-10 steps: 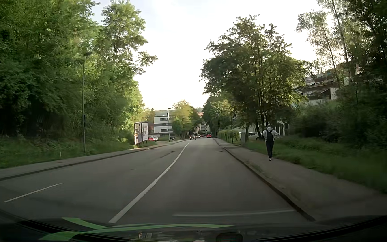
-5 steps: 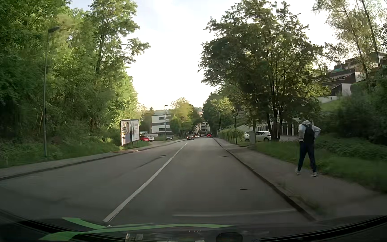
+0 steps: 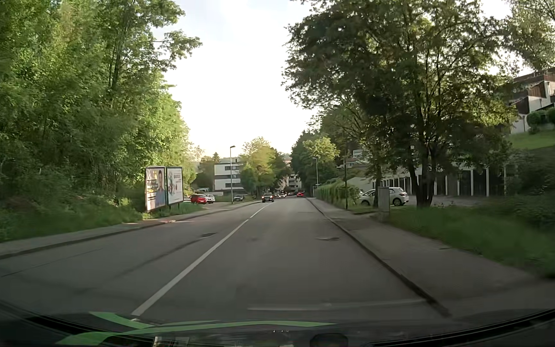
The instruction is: Follow the waypoints while adhering to traffic rules and regulations
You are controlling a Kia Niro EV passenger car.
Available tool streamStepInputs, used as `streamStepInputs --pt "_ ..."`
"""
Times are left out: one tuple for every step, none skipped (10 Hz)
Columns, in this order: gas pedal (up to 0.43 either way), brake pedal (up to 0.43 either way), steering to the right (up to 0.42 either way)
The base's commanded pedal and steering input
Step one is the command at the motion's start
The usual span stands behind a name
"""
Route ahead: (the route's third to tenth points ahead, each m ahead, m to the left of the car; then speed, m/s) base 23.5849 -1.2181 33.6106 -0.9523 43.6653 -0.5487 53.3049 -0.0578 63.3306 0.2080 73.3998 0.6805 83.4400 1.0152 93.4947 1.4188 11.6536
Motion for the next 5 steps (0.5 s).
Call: streamStepInputs --pt "0.0 0.085 -0.004" --pt "0.0 0.079 -0.004" --pt "0.0 0.085 -0.004" --pt "0.0 0.085 -0.004" --pt "0.0 0.085 -0.003"
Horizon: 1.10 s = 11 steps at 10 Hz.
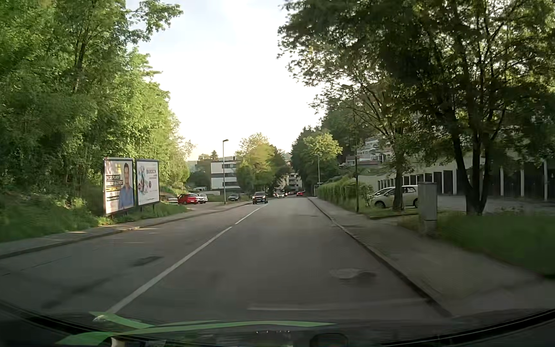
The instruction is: Follow the waypoints while adhering to traffic rules and regulations
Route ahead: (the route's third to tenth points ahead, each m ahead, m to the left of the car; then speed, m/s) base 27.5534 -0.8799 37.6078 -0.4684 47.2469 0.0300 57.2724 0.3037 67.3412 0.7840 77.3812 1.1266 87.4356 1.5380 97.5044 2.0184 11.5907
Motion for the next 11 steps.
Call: streamStepInputs --pt "0.0 0.085 -0.004" --pt "0.0 0.079 -0.003" --pt "0.0 0.085 -0.003" --pt "0.0 0.085 -0.003" --pt "0.0 0.085 -0.003" --pt "0.0 0.085 -0.003" --pt "0.0 0.085 -0.003" --pt "0.0 0.085 -0.003" --pt "0.0 0.085 -0.003" --pt "0.0 0.085 -0.003" --pt "0.0 0.079 -0.003"
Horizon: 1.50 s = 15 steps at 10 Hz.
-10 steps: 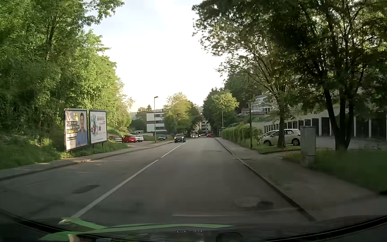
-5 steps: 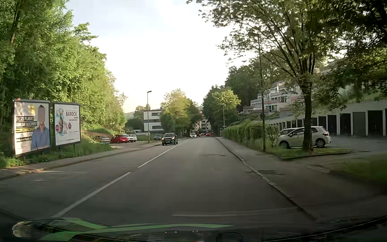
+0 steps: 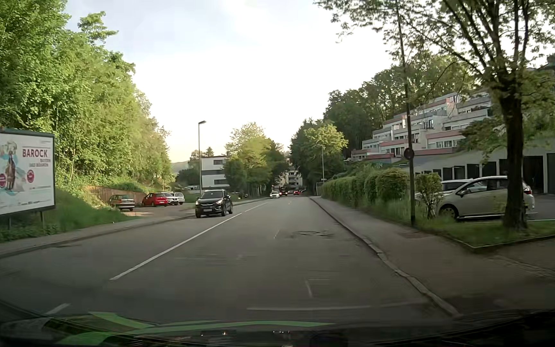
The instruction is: Follow the waypoints while adhering to traffic rules and regulations
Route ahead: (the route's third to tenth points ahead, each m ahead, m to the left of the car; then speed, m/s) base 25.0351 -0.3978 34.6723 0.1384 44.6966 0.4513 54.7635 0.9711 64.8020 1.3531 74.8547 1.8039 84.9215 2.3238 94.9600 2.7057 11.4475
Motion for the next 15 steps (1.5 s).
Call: streamStepInputs --pt "0.0 0.073 -0.003" --pt "0.0 0.061 -0.003" --pt "0.0 0.049 -0.003" --pt "0.0 0.043 -0.003" --pt "0.0 0.043 -0.003" --pt "0.0 0.043 -0.002" --pt "0.0 0.055 -0.002" --pt "0.0 0.049 -0.002" --pt "0.0 0.061 -0.002" --pt "0.0 0.061 -0.002" --pt "0.0 0.061 -0.001" --pt "0.0 0.073 -0.001" --pt "0.0 0.073 0.0" --pt "0.0 0.085 0.0" --pt "0.0 0.085 0.0"
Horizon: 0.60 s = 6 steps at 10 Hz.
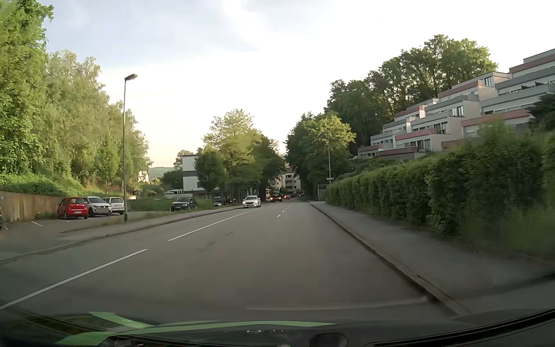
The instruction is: Follow the waypoints while adhering to traffic rules and regulations
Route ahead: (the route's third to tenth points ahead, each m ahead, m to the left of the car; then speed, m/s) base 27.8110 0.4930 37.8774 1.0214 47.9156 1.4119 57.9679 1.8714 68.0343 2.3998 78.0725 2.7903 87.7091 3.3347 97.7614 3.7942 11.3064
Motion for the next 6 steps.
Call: streamStepInputs --pt "0.0 0.091 -0.001" --pt "0.0 0.091 -0.001" --pt "0.0 0.091 -0.001" --pt "0.0 0.091 -0.001" --pt "0.0 0.091 -0.001" --pt "0.0 0.098 -0.001"
